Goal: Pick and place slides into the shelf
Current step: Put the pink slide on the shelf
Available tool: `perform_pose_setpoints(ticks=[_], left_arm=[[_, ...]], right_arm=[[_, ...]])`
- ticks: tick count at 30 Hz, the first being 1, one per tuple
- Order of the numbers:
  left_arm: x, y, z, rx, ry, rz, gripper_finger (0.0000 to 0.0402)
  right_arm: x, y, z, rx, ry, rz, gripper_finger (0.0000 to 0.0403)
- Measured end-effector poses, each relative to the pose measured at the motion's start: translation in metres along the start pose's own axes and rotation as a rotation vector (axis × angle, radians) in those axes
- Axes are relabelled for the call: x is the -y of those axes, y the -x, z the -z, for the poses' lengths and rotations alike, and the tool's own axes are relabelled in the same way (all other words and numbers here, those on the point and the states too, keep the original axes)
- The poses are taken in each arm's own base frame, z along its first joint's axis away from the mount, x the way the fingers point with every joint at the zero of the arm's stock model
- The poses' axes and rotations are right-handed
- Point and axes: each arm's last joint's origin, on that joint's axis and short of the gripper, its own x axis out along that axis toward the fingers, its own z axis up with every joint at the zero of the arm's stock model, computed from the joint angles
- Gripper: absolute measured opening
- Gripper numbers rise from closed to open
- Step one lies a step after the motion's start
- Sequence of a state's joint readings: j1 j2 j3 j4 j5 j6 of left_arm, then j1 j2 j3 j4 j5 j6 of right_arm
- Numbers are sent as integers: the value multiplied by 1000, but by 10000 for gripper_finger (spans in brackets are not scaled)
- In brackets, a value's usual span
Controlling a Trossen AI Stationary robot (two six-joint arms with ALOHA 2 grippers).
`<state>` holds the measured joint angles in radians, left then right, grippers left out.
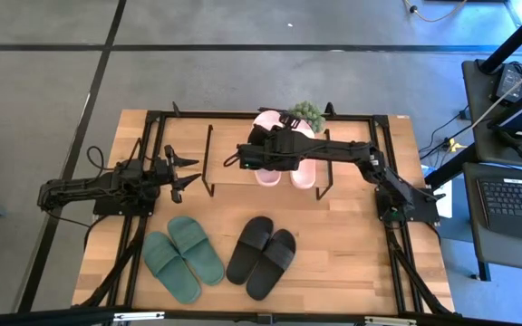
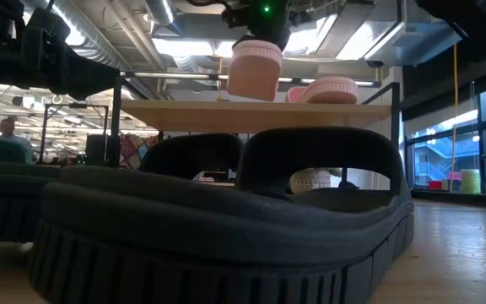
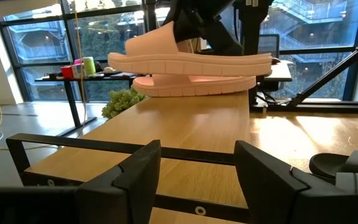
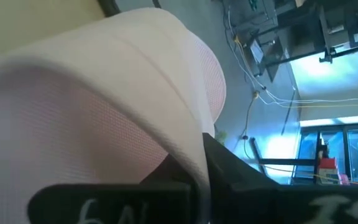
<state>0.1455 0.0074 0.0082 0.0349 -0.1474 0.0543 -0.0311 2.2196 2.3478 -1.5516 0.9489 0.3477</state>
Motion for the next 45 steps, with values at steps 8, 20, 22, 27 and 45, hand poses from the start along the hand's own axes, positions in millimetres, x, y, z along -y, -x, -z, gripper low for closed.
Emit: perform_pose_setpoints(ticks=[8, 20, 22, 27, 45], left_arm=[[0, 0, 0, 0, 0, 0, 198], [0, 0, 0, 1, 1, 0, 198], [0, 0, 0, 0, 1, 0, 198], [0, 0, 0, 0, 1, 0, 198], [0, 0, 0, 0, 1, 1, 198]], right_arm=[[-1, 0, 0, -5, 1, -17, 14], [-3, -3, 2, -19, -2, -23, 14], [-6, -6, 4, -33, 10, -19, 14], [-18, -17, 10, -63, 43, -7, 14], [-31, -29, 16, -84, 51, 3, 18]])
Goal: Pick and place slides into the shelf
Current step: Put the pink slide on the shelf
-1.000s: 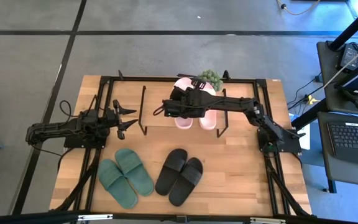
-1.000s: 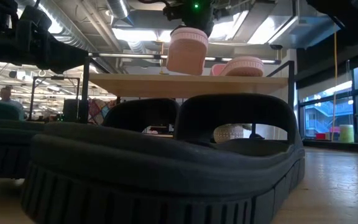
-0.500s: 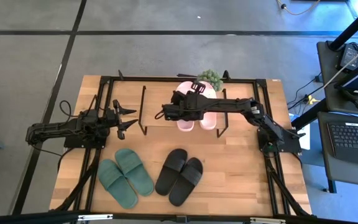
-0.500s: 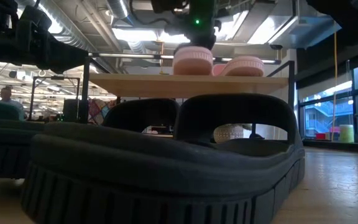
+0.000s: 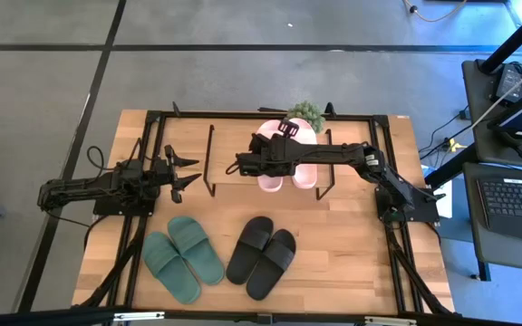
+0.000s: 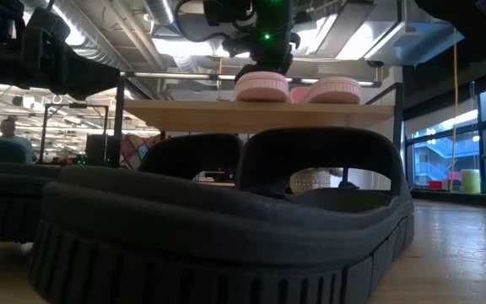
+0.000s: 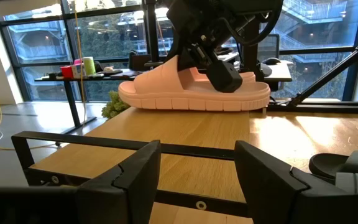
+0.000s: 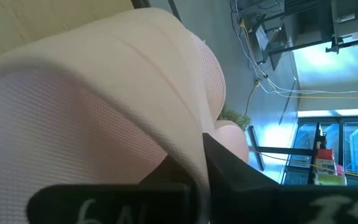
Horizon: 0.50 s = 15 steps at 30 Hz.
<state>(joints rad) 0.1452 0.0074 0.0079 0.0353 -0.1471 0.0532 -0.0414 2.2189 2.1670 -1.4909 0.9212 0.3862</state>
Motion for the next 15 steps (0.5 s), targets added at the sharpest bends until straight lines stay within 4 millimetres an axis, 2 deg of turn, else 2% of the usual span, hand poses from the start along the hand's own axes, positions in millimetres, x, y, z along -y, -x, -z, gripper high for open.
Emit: perform_pose_setpoints(ticks=[8, 15], left_arm=[[0, 0, 0, 0, -1, 0, 198], [0, 0, 0, 0, -1, 0, 198]], right_arm=[[0, 0, 0, -2, 5, 0, 53], [0, 0, 0, -2, 4, 0, 59]])
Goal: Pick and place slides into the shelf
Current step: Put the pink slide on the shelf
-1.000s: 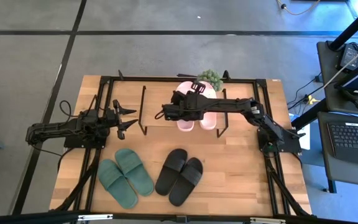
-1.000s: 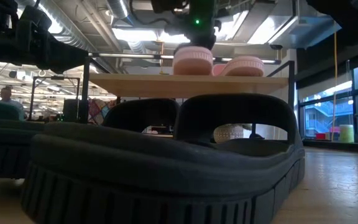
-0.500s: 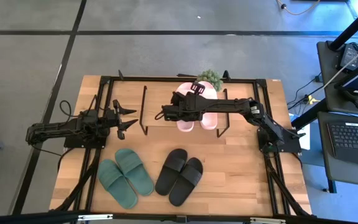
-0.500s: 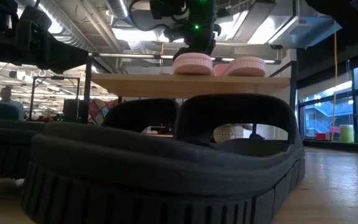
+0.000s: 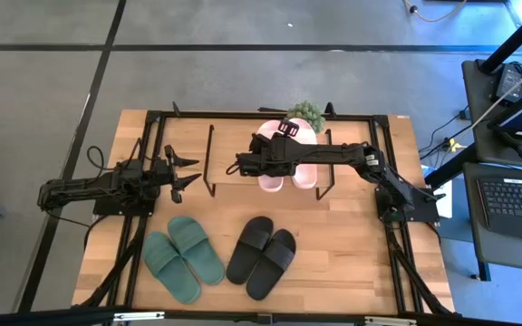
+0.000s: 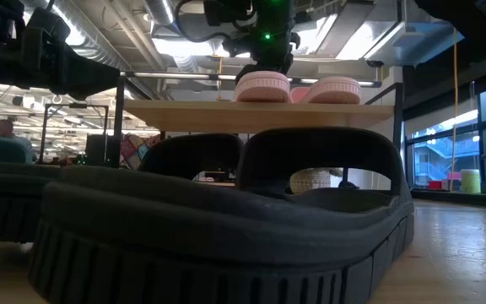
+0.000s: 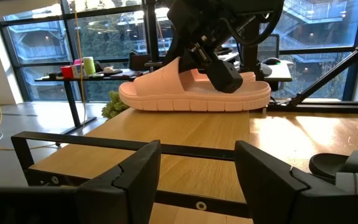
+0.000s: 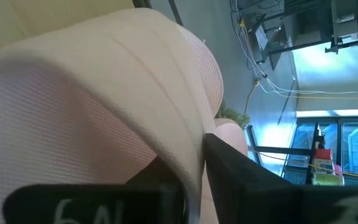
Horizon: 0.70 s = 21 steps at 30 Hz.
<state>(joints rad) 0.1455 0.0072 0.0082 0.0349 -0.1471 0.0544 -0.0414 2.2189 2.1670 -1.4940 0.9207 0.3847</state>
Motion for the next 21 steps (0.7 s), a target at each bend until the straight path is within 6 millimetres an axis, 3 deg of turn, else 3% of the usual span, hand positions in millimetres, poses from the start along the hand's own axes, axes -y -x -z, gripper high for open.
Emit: perform_pose_setpoints(ticks=[21], left_arm=[[0, 0, 0, 0, 0, 0, 198]], right_arm=[[0, 0, 0, 1, -5, -1, 63]])
